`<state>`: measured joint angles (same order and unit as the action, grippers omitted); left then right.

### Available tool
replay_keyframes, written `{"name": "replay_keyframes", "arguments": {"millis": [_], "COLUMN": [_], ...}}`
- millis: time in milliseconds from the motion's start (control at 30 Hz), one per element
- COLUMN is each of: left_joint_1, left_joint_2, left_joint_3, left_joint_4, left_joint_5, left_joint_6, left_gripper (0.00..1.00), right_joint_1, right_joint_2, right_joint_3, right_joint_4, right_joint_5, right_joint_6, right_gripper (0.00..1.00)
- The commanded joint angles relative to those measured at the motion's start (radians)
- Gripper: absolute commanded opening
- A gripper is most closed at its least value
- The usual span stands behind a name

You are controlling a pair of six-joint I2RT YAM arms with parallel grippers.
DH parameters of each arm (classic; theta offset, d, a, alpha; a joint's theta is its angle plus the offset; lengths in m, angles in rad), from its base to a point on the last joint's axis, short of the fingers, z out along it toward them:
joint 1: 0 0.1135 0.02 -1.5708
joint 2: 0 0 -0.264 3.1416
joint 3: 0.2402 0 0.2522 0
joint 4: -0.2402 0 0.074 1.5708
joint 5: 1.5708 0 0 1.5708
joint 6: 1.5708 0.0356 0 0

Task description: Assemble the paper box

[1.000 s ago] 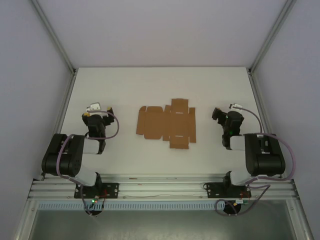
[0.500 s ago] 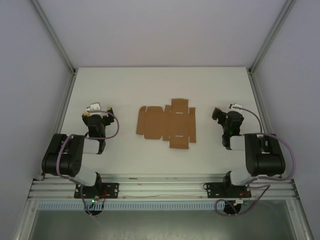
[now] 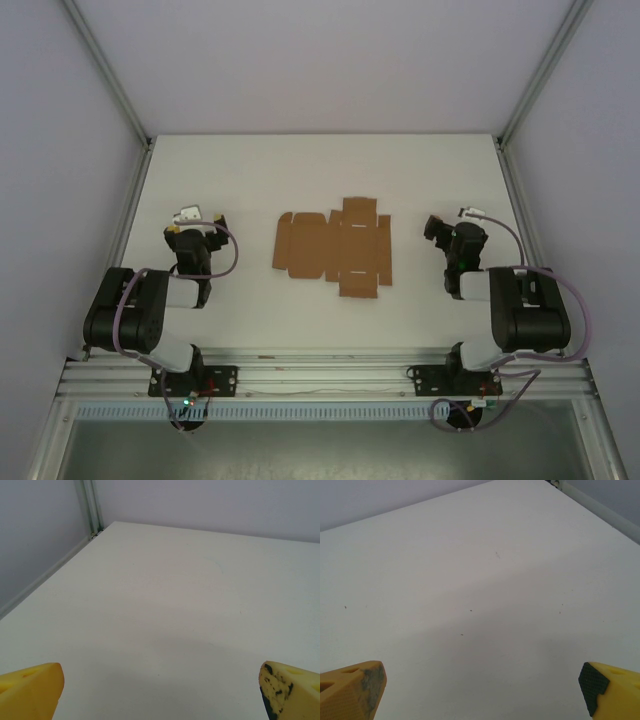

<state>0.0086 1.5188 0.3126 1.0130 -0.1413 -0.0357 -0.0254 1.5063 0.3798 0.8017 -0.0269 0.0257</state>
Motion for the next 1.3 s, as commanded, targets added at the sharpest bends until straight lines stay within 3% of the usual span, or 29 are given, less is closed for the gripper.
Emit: {"name": "replay_keyframes", "arguments": {"millis": [0,167,233,300,433,500,633,733,1000,1167,1267], "left_joint_1": [0.004,0.004,0.004,-0.001,-0.068,-0.113,-0.189,-0.213,-0.225,-0.228,-0.231], "left_joint_2": [-0.033,-0.237,-0.308,-0.347,-0.324,-0.291,-0.166,-0.048,0.199,0.262,0.278], "left_joint_3": [0.023,0.119,0.149,0.196,0.306,0.322,0.394,0.457,0.598,0.610,0.593], "left_joint_4": [-0.044,-0.369,-0.476,-0.601,-0.827,-0.839,-0.917,-0.948,-1.028,-1.021,-0.957], "left_joint_5": [-0.001,-0.023,0.030,0.123,0.218,0.306,0.420,0.530,0.677,0.796,0.891], "left_joint_6": [-0.004,-0.041,-0.099,-0.170,-0.302,-0.350,-0.390,-0.421,-0.390,-0.369,-0.394], "left_gripper": [1.00,1.00,1.00,1.00,1.00,1.00,1.00,1.00,0.98,0.92,0.81], "right_joint_1": [-0.007,-0.001,0.006,0.029,0.203,0.302,0.410,0.422,0.421,0.423,0.422], "right_joint_2": [-0.032,-0.184,-0.247,-0.288,-0.297,-0.264,-0.150,-0.049,0.139,0.208,0.223], "right_joint_3": [0.010,0.098,0.169,0.251,0.362,0.407,0.437,0.461,0.463,0.460,0.432], "right_joint_4": [0.015,-0.261,-0.436,-0.613,-0.831,-0.910,-0.924,-0.931,-0.908,-0.921,-0.875], "right_joint_5": [-0.011,-0.011,0.031,-0.006,-0.043,-0.051,-0.129,-0.204,-0.221,-0.201,-0.211], "right_joint_6": [0.000,0.005,0.072,0.125,0.184,0.257,0.388,0.432,0.469,0.481,0.515], "right_gripper": [1.00,1.00,1.00,0.96,0.88,0.75,0.51,0.36,0.29,0.26,0.26]}}
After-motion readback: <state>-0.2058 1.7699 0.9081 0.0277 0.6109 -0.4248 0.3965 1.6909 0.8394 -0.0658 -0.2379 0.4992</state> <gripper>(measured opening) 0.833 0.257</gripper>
